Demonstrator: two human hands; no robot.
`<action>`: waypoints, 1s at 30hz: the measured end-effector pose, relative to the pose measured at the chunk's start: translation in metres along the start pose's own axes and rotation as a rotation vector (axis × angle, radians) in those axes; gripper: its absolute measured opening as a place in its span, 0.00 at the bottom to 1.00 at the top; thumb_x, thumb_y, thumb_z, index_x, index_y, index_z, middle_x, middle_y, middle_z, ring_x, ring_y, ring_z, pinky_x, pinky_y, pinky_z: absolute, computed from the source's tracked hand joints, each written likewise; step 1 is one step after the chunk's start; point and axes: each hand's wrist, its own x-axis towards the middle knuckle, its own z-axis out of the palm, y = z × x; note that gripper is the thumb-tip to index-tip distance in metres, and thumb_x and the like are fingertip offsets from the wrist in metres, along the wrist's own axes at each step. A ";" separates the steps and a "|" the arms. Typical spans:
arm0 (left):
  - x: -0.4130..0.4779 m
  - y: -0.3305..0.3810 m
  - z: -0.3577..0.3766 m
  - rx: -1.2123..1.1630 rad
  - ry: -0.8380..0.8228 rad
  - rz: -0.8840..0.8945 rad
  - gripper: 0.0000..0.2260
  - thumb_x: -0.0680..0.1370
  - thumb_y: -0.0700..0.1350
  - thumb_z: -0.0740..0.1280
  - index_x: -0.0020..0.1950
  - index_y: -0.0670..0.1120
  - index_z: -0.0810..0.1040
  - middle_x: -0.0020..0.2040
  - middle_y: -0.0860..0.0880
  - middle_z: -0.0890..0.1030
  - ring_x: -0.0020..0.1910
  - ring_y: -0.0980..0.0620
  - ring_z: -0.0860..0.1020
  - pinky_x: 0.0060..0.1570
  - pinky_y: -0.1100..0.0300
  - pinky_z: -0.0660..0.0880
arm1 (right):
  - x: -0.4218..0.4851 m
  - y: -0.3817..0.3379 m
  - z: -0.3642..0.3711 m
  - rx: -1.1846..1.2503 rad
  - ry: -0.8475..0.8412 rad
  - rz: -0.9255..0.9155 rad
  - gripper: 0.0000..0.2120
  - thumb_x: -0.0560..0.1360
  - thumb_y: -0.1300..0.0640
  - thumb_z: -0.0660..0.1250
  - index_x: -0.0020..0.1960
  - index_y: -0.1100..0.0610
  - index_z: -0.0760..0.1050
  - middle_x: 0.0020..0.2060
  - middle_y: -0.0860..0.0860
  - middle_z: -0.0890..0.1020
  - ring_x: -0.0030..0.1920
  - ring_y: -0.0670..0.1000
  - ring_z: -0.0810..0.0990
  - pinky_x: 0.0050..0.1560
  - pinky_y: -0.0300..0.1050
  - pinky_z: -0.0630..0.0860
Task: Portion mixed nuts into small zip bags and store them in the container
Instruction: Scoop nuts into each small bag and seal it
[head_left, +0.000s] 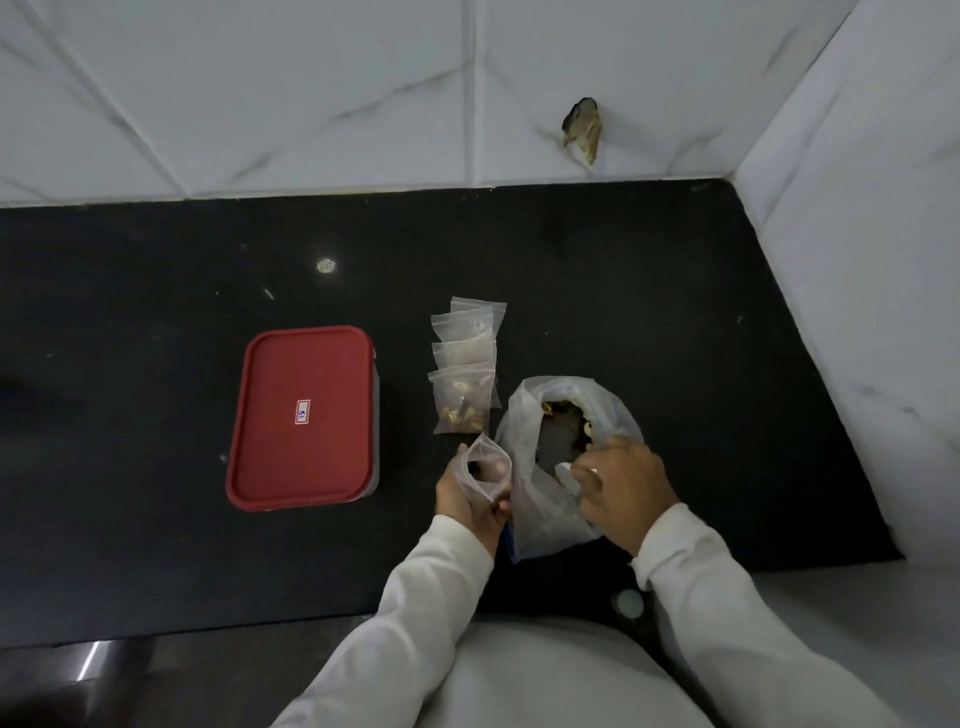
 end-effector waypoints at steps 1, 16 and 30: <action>0.000 -0.002 0.002 0.014 0.000 0.017 0.16 0.83 0.53 0.56 0.45 0.45 0.75 0.25 0.48 0.78 0.19 0.53 0.73 0.20 0.66 0.68 | -0.001 0.002 0.003 0.055 0.018 0.000 0.12 0.71 0.56 0.63 0.33 0.59 0.79 0.34 0.54 0.78 0.35 0.55 0.76 0.33 0.45 0.69; -0.008 -0.001 0.009 -0.014 0.033 0.035 0.16 0.84 0.52 0.54 0.44 0.45 0.73 0.26 0.48 0.80 0.30 0.50 0.78 0.31 0.59 0.74 | 0.009 -0.001 0.010 0.725 -0.177 0.403 0.05 0.75 0.57 0.71 0.46 0.50 0.85 0.42 0.43 0.85 0.46 0.42 0.82 0.49 0.31 0.74; -0.011 0.015 0.011 0.119 -0.003 0.055 0.14 0.83 0.53 0.57 0.54 0.45 0.78 0.29 0.45 0.78 0.22 0.49 0.74 0.20 0.64 0.70 | 0.005 0.006 -0.024 1.307 -0.056 0.629 0.08 0.75 0.66 0.69 0.54 0.63 0.82 0.49 0.57 0.85 0.46 0.51 0.85 0.50 0.42 0.81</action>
